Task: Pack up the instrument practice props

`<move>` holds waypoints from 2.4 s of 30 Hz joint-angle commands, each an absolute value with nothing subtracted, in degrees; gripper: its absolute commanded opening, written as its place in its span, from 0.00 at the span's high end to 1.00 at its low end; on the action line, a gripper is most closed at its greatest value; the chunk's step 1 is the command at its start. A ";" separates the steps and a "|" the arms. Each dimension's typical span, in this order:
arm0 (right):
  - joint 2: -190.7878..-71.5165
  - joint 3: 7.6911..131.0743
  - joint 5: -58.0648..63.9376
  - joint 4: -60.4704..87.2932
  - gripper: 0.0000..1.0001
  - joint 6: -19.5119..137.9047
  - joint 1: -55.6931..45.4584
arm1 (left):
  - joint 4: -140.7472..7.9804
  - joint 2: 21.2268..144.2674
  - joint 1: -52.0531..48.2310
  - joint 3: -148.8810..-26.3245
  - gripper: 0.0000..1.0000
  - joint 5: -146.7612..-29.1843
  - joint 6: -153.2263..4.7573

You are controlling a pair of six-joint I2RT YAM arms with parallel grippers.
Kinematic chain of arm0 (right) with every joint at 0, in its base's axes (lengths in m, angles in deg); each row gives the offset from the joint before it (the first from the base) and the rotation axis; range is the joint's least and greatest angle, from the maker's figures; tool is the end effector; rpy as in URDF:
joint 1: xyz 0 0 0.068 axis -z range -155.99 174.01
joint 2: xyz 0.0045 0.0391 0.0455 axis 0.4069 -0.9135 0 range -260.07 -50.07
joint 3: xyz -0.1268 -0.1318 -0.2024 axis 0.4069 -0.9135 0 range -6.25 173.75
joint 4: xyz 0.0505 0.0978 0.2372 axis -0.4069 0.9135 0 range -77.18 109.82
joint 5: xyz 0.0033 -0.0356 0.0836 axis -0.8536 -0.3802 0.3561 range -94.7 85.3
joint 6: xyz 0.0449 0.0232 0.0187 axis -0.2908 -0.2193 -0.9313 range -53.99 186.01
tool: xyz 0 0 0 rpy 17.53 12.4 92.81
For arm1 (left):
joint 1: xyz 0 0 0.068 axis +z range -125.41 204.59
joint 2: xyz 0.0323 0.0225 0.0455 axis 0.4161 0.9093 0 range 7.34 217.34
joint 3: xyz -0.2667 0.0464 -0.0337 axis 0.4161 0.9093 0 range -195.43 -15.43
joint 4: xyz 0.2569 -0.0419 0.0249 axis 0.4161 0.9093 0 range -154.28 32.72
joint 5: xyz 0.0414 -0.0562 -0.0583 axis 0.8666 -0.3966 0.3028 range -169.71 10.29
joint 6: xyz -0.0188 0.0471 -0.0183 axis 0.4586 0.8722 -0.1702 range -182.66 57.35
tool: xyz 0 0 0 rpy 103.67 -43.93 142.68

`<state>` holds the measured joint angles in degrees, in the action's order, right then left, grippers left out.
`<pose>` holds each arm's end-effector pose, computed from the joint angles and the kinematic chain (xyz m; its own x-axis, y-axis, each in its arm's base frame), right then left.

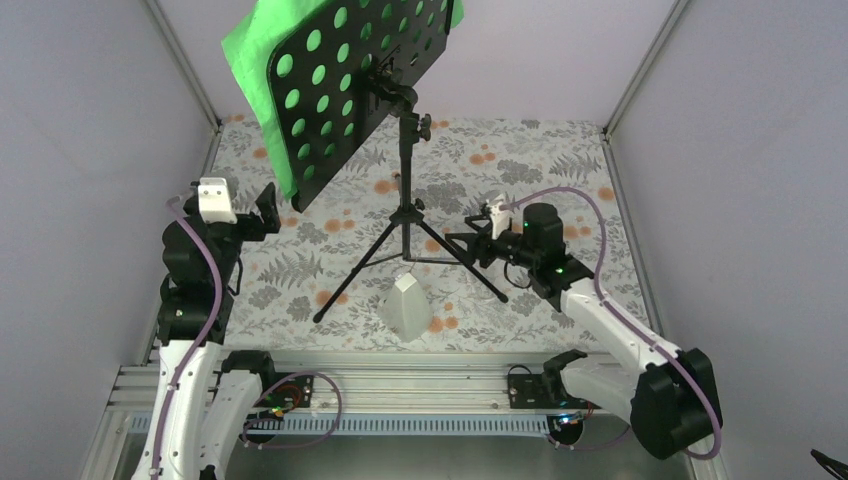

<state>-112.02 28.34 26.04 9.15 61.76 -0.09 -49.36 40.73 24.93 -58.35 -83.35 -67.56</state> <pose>0.2088 0.1133 0.2452 -0.4235 -0.1196 -0.8980 -0.7489 0.6039 0.2728 0.1404 -0.0014 0.3482 -0.0985 -0.0860 -0.9914 0.0489 0.9946 -0.0911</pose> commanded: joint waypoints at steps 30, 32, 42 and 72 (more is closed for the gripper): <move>-128.92 35.74 8.42 -10.84 0.96 66.20 -10.44 | -50.76 38.48 24.92 -56.75 0.00 -83.04 -65.22; -131.28 37.59 7.65 -11.95 0.96 67.19 -10.47 | -50.75 38.24 24.89 -56.70 0.00 -83.08 -65.20; -140.69 46.92 12.06 -12.62 0.89 70.95 -9.76 | -51.01 37.37 24.85 -56.31 0.00 -83.57 -65.20; -117.48 47.57 -4.78 27.82 0.38 31.45 -28.90 | -49.95 40.78 24.64 -56.87 0.00 -83.82 -65.96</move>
